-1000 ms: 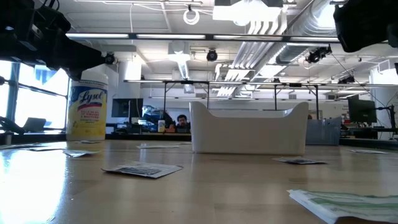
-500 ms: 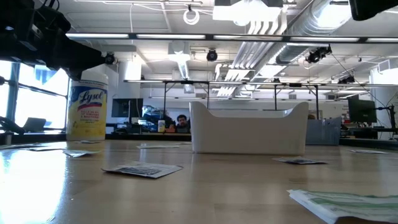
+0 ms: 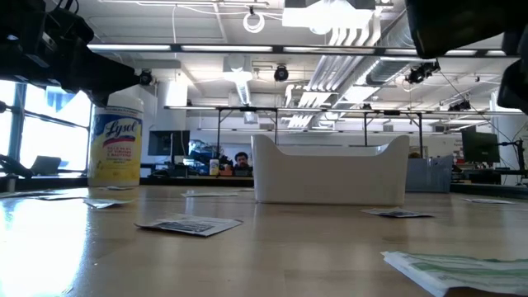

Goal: Pick & Place First Aid Supplies
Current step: Put the green bandage into the black bin

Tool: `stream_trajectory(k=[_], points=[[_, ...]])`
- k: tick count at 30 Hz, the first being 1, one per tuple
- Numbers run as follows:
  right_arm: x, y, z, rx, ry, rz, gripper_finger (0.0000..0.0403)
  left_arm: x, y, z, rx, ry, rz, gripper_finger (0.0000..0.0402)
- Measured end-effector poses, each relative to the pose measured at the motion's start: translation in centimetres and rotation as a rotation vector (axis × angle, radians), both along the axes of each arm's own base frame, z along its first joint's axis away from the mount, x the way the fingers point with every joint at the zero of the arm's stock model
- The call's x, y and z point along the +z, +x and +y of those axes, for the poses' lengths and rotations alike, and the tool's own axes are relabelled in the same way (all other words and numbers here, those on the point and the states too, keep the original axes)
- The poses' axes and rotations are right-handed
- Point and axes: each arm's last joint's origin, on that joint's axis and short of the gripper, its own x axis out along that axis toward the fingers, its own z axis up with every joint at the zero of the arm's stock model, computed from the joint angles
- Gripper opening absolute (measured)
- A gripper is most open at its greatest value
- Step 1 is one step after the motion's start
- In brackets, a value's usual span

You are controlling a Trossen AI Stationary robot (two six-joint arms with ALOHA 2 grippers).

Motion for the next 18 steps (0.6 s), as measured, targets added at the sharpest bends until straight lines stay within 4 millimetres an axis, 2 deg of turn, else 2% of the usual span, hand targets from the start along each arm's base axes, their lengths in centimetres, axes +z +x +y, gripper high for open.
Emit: stream_trajectory(k=[14,18], points=[[-1.6,0.2,0.6,0.206,-0.019,0.043,0.0139,0.0,0.0,0.0,0.0,0.0,0.0,0.0119],[-1.8,0.3,0.6,0.256,-0.028,0.05,0.0125,0.0,0.0,0.0,0.0,0.0,0.0,0.0119]])
